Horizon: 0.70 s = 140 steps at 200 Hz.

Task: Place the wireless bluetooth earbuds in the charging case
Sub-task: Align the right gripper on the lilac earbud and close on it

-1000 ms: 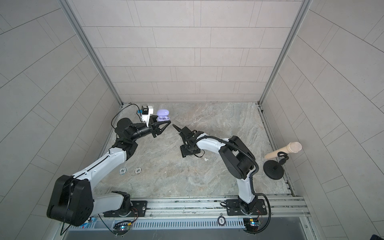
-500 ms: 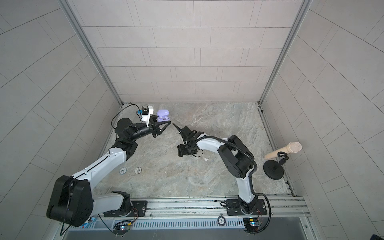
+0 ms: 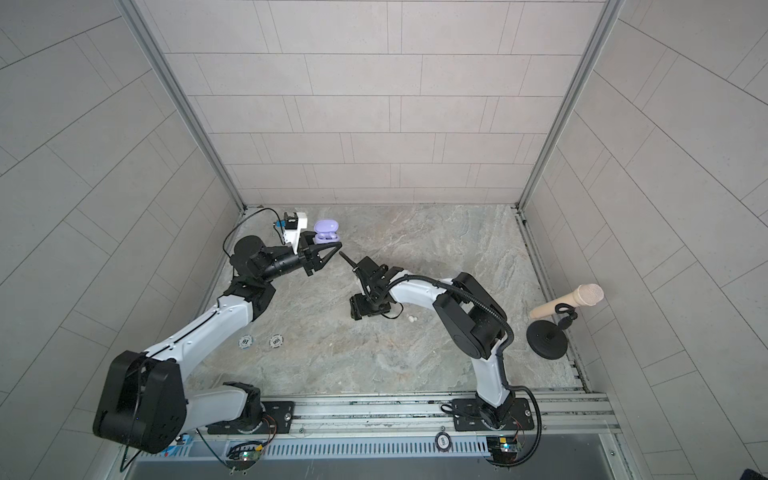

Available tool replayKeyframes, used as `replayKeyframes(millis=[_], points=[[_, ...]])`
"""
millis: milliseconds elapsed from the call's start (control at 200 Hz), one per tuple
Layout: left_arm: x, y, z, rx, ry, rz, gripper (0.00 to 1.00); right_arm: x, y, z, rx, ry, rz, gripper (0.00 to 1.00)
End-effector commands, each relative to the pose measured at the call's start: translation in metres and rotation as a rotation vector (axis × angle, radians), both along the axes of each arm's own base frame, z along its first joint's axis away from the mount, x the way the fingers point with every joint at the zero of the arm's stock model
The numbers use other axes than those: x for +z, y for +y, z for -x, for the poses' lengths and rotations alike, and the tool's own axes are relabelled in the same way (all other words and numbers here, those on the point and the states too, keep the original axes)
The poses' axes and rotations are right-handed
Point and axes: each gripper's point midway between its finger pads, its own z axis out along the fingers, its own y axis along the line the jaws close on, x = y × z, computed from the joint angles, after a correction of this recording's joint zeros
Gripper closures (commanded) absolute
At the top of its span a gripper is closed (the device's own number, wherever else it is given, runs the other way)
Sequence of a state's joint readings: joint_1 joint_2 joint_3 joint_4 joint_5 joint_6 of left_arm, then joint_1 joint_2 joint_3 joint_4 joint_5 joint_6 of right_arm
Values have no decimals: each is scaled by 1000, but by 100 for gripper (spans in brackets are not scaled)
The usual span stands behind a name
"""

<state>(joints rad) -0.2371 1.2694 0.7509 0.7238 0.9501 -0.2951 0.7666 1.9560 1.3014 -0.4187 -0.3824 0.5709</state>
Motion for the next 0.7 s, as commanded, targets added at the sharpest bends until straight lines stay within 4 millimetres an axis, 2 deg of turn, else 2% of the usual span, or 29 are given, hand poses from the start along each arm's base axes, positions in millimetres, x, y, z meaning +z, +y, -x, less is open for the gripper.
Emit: replayKeyframes(millis=[0, 305, 456, 606, 696], points=[[12, -1, 8, -19, -49, 4, 90, 19, 6, 4, 16, -18, -21, 32], [13, -2, 9, -21, -52, 4, 90, 24, 17, 5, 44, -23, -24, 32], [15, -2, 10, -23, -54, 5, 90, 24, 4, 3, 11, -41, 37, 32], [15, -2, 8, -22, -50, 7, 90, 25, -7, 0, -46, -63, 119, 41], [15, -2, 7, -22, -50, 8, 90, 24, -5, 0, -75, -73, 139, 48]])
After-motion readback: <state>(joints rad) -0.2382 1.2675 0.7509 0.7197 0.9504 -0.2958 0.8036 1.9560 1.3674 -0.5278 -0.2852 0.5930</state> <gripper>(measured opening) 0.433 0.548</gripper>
